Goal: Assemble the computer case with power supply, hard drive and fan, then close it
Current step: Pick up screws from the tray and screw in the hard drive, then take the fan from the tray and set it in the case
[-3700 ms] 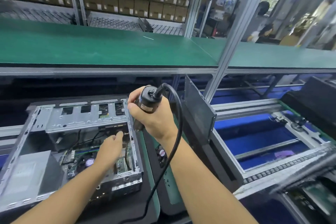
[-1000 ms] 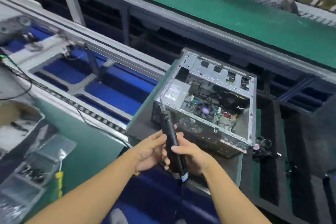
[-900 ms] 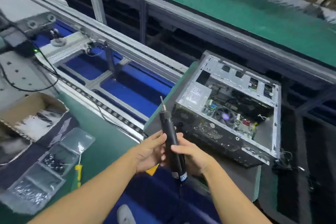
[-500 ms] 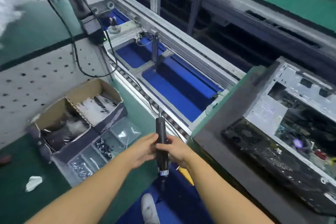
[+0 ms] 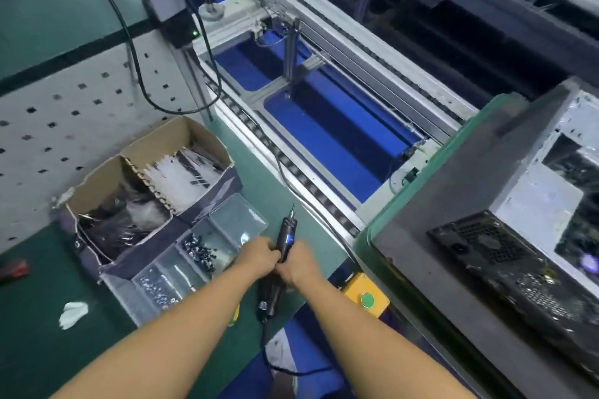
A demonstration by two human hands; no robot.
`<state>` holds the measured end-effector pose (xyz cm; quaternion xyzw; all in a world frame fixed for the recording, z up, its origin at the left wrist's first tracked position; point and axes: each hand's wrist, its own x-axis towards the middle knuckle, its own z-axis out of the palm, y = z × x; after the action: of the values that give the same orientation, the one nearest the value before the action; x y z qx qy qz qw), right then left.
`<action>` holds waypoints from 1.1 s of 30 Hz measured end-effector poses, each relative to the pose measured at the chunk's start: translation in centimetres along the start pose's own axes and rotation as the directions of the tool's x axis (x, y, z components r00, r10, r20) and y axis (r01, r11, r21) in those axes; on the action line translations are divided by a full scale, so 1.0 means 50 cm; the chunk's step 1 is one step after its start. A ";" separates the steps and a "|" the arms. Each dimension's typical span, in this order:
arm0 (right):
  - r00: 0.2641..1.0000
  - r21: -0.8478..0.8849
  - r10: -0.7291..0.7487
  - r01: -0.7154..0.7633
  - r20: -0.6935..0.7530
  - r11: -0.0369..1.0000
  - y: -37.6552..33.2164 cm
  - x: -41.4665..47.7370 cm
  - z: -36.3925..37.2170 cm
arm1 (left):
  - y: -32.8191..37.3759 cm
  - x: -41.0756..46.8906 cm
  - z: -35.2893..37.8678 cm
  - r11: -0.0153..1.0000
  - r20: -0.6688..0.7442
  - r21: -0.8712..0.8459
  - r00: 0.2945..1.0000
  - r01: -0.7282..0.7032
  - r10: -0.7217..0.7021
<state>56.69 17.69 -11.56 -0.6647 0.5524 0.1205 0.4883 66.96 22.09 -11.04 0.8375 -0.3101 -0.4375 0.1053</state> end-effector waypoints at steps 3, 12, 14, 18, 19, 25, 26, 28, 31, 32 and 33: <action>0.999 -0.010 0.038 -0.038 0.012 0.999 -0.001 -0.008 -0.013 | 0.014 -0.004 -0.005 0.998 -0.097 0.047 0.995 0.037 -0.033; 0.996 0.250 -0.002 0.024 -0.089 0.968 0.015 -0.115 -0.243 | 0.189 -0.077 -0.035 0.926 -0.041 -0.297 0.972 -0.233 0.231; 0.988 0.312 -0.024 0.072 -0.154 0.948 0.035 -0.166 -0.306 | 0.258 -0.109 -0.027 0.895 -0.038 -0.337 0.954 -0.293 0.298; 0.939 0.418 0.008 0.146 -0.345 0.897 0.108 -0.278 -0.428 | 0.423 -0.193 0.015 0.826 -0.007 -0.316 0.872 -0.467 0.490; 0.923 0.438 0.017 0.166 -0.384 0.883 0.131 -0.309 -0.456 | 0.467 -0.218 0.030 0.808 0.002 -0.292 0.844 -0.512 0.536; 0.793 0.513 0.095 0.292 -0.602 0.807 0.295 -0.498 -0.602 | 0.702 -0.389 0.149 0.639 0.106 -0.314 0.643 -0.703 0.759; 0.769 0.502 0.099 0.308 -0.631 0.808 0.324 -0.525 -0.622 | 0.732 -0.419 0.172 0.618 0.120 -0.333 0.618 -0.713 0.777; 0.734 0.496 0.117 0.323 -0.669 0.806 0.384 -0.573 -0.660 | 0.784 -0.470 0.225 0.589 0.168 -0.377 0.572 -0.715 0.803; 0.737 0.585 0.199 0.310 -0.646 0.750 0.481 -0.630 -0.706 | 0.852 -0.526 0.320 0.589 0.252 -0.380 0.533 -0.713 0.808; 0.735 0.605 0.227 0.298 -0.639 0.739 0.517 -0.643 -0.718 | 0.871 -0.539 0.354 0.591 0.276 -0.362 0.523 -0.721 0.807; 0.730 0.621 0.253 0.288 -0.635 0.729 0.551 -0.653 -0.730 | 0.889 -0.550 0.389 0.591 0.295 -0.352 0.513 -0.725 0.806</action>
<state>7.60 11.69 15.09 -0.4379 0.6887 -0.3495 0.4602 20.74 5.85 15.64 0.4822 -0.6214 -0.5428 0.2944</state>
